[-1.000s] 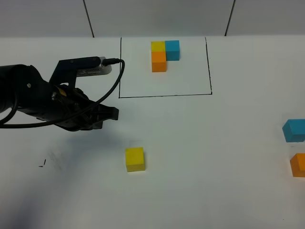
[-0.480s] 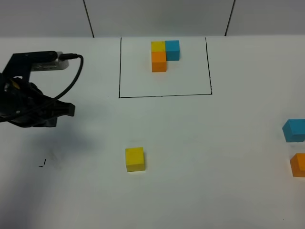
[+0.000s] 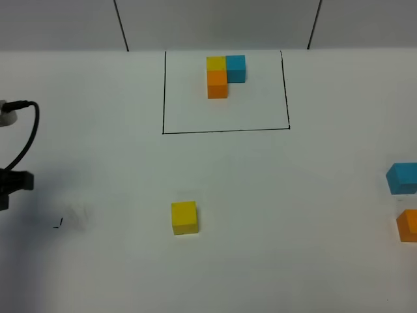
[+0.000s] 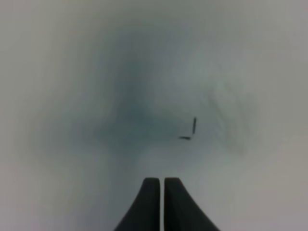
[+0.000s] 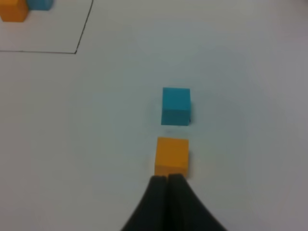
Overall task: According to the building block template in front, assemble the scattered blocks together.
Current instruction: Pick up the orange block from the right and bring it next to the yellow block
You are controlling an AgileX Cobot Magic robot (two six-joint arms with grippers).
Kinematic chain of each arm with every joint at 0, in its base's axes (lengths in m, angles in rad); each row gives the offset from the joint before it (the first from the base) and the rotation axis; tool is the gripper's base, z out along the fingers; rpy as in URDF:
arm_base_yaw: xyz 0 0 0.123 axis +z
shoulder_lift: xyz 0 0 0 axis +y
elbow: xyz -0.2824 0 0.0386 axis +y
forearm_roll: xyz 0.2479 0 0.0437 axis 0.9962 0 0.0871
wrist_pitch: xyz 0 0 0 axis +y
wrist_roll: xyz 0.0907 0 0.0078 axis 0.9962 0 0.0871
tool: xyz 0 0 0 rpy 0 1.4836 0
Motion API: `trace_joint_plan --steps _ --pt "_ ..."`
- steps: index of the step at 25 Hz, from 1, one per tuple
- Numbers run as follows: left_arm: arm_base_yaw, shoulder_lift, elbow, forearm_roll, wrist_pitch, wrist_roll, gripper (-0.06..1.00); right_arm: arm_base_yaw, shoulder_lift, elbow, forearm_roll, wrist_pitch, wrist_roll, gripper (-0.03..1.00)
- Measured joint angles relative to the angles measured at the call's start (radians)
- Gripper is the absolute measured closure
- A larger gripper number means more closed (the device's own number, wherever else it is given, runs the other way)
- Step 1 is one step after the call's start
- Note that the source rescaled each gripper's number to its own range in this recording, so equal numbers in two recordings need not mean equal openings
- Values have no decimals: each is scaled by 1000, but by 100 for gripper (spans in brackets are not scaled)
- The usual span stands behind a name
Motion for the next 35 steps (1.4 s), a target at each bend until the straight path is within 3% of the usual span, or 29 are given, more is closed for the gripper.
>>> trace_joint_plan --steps 4,15,22,31,35 --pt "55 -118 56 15 50 18 94 0 0 0 0 0 0 97" --pt "149 -474 123 49 305 17 94 0 0 0 0 0 0 97" --pt "153 -670 126 89 448 -28 94 0 0 0 0 0 0 97" --pt "153 -799 143 97 463 -49 94 0 0 0 0 0 0 97" --pt "153 -837 143 65 463 -4 94 0 0 0 0 0 0 97"
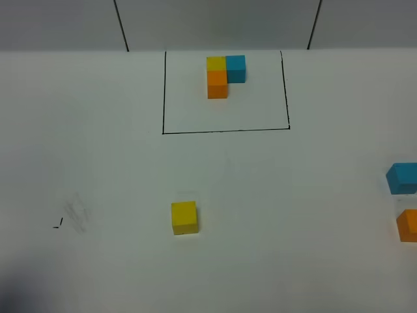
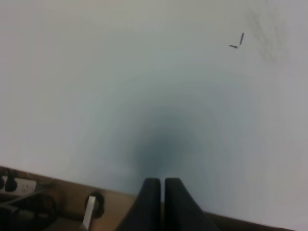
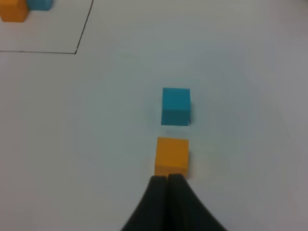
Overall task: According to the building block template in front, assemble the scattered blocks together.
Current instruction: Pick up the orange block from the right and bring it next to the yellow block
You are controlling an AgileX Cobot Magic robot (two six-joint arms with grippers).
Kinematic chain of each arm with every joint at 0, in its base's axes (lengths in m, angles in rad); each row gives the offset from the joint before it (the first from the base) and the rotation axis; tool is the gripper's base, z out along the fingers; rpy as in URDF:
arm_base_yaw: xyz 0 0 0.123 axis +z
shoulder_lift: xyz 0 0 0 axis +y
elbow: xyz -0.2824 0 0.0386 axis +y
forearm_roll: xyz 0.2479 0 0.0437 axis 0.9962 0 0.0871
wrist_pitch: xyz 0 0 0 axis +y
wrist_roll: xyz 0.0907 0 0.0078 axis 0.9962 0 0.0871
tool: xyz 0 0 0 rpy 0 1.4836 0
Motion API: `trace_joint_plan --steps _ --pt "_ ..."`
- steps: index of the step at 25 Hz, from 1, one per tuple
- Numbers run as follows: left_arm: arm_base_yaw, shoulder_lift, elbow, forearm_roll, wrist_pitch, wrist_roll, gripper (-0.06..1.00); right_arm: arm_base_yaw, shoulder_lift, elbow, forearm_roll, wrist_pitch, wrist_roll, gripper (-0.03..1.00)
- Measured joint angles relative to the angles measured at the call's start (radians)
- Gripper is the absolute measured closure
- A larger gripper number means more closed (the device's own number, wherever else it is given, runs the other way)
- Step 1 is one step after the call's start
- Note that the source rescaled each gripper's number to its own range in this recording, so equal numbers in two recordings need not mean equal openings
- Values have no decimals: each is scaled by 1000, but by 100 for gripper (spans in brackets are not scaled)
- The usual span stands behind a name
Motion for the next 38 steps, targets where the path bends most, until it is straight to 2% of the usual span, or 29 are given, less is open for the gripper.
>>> trace_joint_plan --steps 5,9,32,35,38 --pt "0 -26 1 -19 0 20 94 0 0 0 0 0 0 97" --pt "0 -28 28 -64 -37 20 94 0 0 0 0 0 0 97" --pt "-1 -32 32 -72 -52 23 94 0 0 0 0 0 0 97" --pt "-23 -60 33 -72 -54 23 94 0 0 0 0 0 0 97" --pt "-81 -112 33 -72 -54 24 94 0 0 0 0 0 0 97"
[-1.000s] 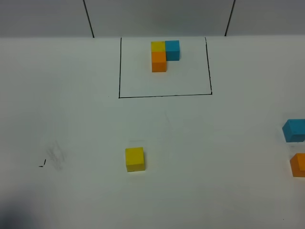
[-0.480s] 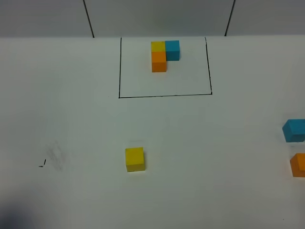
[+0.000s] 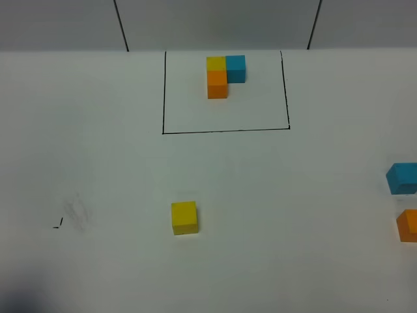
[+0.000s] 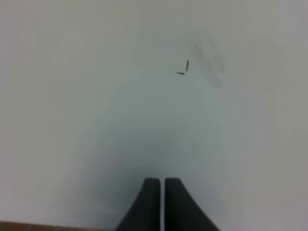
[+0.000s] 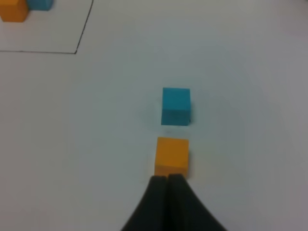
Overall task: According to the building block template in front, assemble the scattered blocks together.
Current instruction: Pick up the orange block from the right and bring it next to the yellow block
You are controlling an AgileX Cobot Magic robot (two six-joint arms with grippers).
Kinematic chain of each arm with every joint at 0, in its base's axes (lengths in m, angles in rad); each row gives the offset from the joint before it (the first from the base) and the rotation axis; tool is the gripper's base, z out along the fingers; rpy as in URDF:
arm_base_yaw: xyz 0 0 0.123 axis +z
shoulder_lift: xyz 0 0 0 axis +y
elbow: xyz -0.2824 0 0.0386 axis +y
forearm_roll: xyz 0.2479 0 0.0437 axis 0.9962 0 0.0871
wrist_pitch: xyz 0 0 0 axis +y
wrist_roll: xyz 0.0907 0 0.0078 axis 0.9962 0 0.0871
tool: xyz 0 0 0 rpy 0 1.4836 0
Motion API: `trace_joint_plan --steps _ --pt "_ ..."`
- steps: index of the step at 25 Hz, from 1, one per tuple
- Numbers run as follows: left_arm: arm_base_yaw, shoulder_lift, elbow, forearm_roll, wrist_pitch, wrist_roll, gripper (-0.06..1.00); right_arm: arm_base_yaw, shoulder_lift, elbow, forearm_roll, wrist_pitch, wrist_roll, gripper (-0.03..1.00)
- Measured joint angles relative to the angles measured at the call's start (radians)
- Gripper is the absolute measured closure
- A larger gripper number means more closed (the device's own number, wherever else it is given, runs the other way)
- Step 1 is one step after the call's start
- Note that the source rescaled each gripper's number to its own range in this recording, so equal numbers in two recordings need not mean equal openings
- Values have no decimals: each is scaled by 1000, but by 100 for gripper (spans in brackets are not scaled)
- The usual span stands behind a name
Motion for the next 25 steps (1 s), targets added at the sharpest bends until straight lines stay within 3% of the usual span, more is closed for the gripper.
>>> trace_joint_plan --steps 14,25 --pt "-138 -206 2 -9 -1 3 94 0 0 0 0 0 0 97" --pt "-157 -328 3 -22 1 8 94 0 0 0 0 0 0 97"
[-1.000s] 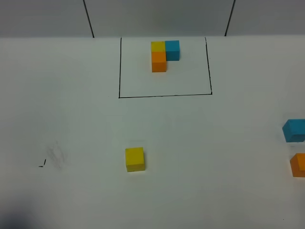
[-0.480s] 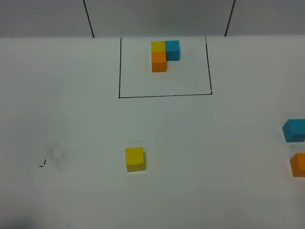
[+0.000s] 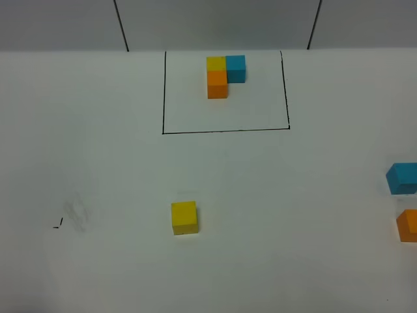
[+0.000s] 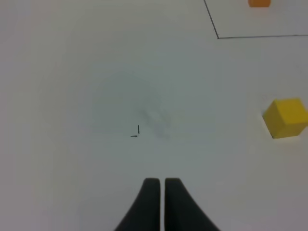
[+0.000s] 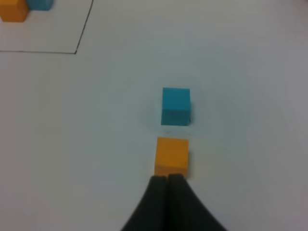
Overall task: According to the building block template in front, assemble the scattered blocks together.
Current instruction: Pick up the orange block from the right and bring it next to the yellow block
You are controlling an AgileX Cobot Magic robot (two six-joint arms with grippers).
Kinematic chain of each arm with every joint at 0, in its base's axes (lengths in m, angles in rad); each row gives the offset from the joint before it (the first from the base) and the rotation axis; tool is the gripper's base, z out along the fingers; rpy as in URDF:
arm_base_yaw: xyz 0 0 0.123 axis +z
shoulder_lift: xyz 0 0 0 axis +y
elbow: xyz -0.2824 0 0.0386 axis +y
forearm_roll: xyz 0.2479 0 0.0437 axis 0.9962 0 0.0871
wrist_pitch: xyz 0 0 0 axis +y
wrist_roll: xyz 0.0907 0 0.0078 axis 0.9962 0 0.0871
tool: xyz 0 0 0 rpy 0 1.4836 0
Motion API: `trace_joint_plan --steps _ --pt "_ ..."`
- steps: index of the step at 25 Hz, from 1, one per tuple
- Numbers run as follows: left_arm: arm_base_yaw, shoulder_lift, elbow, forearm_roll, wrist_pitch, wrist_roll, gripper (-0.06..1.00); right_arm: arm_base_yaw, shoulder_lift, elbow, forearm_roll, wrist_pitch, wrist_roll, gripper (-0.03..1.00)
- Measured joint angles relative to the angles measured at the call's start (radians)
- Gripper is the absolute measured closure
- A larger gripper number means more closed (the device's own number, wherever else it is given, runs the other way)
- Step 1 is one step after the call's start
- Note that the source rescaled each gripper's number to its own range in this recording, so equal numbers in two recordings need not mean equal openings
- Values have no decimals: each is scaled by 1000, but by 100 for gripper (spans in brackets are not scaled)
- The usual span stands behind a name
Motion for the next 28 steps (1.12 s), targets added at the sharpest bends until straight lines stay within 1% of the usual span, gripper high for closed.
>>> trace_joint_plan --steps 28 --pt "0 -11 0 2 0 0 94 0 0 0 0 0 0 97"
